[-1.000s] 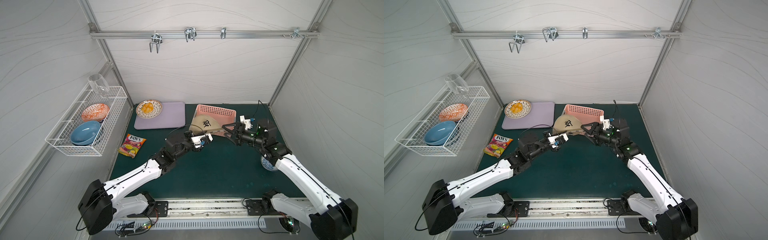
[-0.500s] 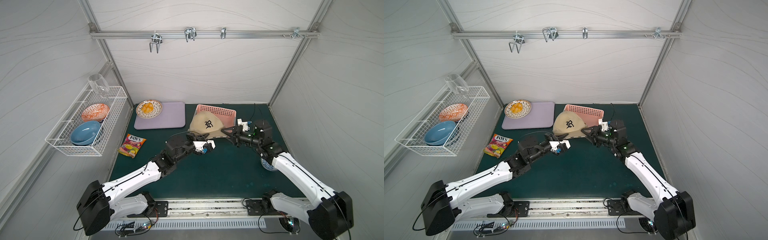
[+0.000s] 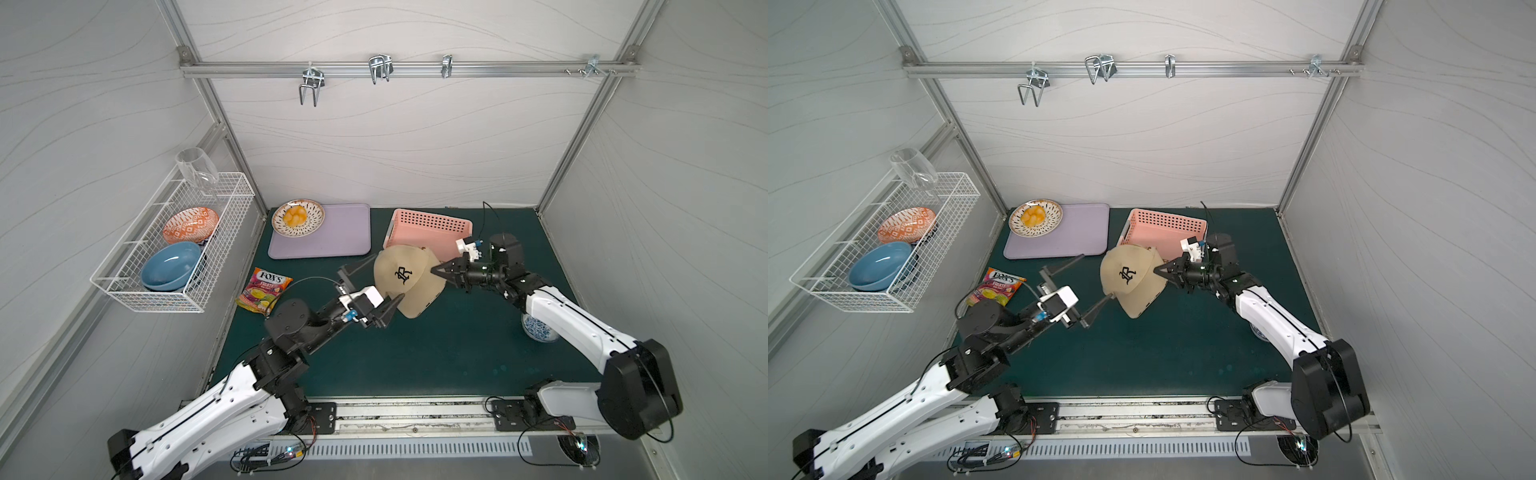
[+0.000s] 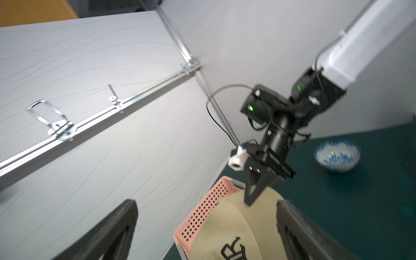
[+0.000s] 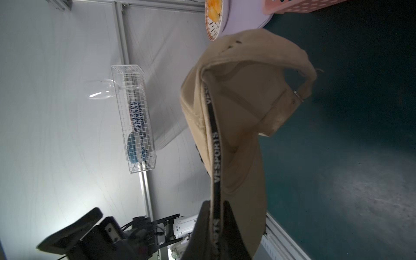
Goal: Turn the baseball cap inside out
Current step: Place the baseball cap at the center of the board.
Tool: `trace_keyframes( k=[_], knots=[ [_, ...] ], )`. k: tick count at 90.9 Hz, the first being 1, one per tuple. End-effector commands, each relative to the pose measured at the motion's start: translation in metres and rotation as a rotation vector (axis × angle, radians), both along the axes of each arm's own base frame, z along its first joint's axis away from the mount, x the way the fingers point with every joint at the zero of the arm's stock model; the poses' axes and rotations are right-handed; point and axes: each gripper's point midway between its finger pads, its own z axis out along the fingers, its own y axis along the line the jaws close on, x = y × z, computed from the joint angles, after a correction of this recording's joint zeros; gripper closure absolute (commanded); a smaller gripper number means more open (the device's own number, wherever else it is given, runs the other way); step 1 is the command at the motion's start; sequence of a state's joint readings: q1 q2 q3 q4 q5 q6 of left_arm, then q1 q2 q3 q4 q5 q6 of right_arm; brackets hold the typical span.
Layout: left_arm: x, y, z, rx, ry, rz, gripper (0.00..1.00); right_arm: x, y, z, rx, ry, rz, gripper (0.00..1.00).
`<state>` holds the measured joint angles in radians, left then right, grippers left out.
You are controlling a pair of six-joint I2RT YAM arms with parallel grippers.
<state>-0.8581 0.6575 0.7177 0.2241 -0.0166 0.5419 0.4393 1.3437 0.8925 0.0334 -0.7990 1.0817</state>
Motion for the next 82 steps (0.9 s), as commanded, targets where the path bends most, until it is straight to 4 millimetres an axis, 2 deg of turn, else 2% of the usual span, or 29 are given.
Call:
trace_keyframes(
  k=[1,12,25,34,47,61,76,82],
  knots=[
    [0.031,0.035,0.017,-0.226,0.235,0.204,0.01,-0.014,0.019,0.011,0.033,-0.152,0.184,1.0],
    [0.053,0.056,0.009,-0.289,0.373,0.359,0.03,-0.021,0.04,0.006,0.06,-0.237,0.3,1.0],
    [0.064,0.065,-0.003,-0.362,0.444,0.398,0.03,-0.025,0.055,0.01,0.147,-0.26,0.389,1.0],
    [0.071,0.068,-0.013,-0.395,0.5,0.398,0.04,-0.028,0.062,-0.001,0.155,-0.242,0.433,1.0],
    [0.075,0.067,-0.024,-0.395,0.546,0.395,0.04,-0.025,0.068,-0.034,0.154,-0.185,0.467,0.99],
    [0.077,0.064,-0.03,-0.378,0.562,0.396,0.04,-0.024,0.065,-0.075,0.14,-0.117,0.481,0.98],
    [0.079,0.061,-0.035,-0.365,0.58,0.394,0.04,-0.025,0.048,-0.108,0.101,-0.052,0.447,0.95],
    [0.08,0.06,-0.037,-0.362,0.589,0.391,0.04,-0.027,0.038,-0.12,0.074,-0.043,0.427,0.89]
  ],
)
